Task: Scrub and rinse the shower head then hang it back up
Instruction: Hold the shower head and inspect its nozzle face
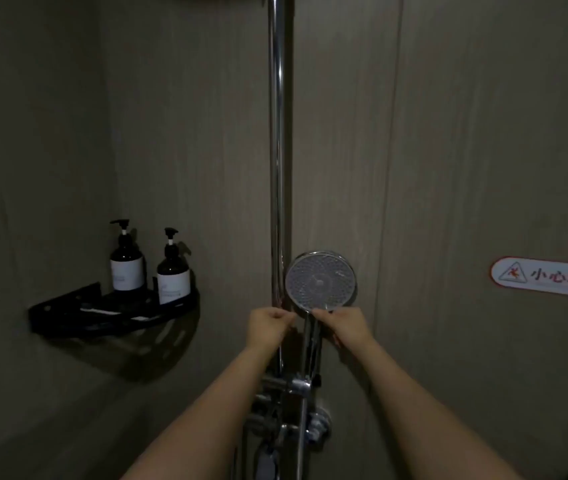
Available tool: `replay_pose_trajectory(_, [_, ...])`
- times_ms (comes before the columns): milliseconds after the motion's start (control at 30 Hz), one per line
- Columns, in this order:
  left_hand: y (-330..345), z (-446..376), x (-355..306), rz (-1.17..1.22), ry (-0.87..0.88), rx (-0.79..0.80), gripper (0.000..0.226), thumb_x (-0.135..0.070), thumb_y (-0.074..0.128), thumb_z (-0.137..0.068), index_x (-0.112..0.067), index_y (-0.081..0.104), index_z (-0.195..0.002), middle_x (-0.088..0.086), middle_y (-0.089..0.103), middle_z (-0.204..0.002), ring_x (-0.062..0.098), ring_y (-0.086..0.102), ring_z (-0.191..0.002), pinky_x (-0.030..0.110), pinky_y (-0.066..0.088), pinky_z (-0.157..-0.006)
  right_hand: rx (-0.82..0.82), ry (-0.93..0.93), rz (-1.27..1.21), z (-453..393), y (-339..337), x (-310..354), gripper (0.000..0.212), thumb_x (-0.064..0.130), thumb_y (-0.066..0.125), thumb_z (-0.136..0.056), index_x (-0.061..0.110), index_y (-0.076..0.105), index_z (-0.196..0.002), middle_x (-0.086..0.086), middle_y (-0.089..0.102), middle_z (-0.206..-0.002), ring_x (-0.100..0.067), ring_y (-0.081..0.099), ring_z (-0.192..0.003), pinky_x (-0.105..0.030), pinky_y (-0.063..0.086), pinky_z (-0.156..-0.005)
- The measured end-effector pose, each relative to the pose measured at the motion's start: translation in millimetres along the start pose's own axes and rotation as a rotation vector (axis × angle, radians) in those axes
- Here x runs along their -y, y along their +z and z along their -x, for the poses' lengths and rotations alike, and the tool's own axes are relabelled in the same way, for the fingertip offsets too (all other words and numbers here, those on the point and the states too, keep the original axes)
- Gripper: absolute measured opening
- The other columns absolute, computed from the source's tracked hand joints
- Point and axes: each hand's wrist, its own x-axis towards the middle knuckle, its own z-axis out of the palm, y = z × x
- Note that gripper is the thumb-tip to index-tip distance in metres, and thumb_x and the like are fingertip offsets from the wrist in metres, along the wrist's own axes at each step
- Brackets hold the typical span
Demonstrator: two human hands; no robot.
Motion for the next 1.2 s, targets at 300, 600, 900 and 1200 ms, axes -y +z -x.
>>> replay_pose_trajectory(300, [36, -3, 18, -0.095, -0.079, 0.124, 0.029, 0.0, 0.054, -0.089, 0.008, 0.059, -0.116, 0.02, 0.063, -0.119, 0.014, 0.052, -0.095, 0.018, 0.041, -0.075, -0.074, 0.033, 0.183, 11, 30, -20, 0.016, 0.014, 0.069, -0.077, 0.014, 0.056, -0.068, -0.002, 0.061, -0.067, -0.013, 0.054, -0.06, -0.021, 0.034, -0.051])
replay_pose_trajectory(600, [33, -7, 18, -0.084, -0.105, 0.16, 0.035, 0.008, 0.042, -0.091, 0.006, 0.056, -0.122, 0.02, 0.063, -0.115, 0.015, 0.057, -0.086, 0.015, 0.046, -0.072, -0.084, 0.1, -0.174, 21, 58, -40, 0.013, 0.006, 0.055, -0.088, 0.005, 0.063, -0.098, -0.007, 0.063, -0.089, -0.017, 0.058, -0.087, -0.024, 0.042, -0.074])
replay_pose_trajectory(900, [27, -5, 5, -0.11, -0.118, 0.203, 0.033, 0.004, 0.045, -0.092, 0.007, 0.053, -0.124, 0.018, 0.062, -0.107, 0.018, 0.056, -0.094, 0.017, 0.049, -0.071, -0.119, 0.083, -0.388, 19, 64, -46, 0.027, -0.005, 0.053, -0.086, 0.021, 0.058, -0.079, -0.003, 0.064, -0.083, -0.019, 0.059, -0.088, -0.029, 0.046, -0.077])
replay_pose_trajectory(1200, [23, 6, -35, 0.089, 0.058, 0.162, 0.035, -0.004, 0.045, -0.095, -0.005, 0.053, -0.129, 0.012, 0.059, -0.127, 0.019, 0.056, -0.113, 0.028, 0.044, -0.096, -0.03, -0.218, -0.251, -10, 17, 33, 0.03, 0.002, 0.061, -0.082, 0.027, 0.055, -0.069, 0.012, 0.061, -0.068, 0.006, 0.059, -0.062, -0.006, 0.043, -0.052])
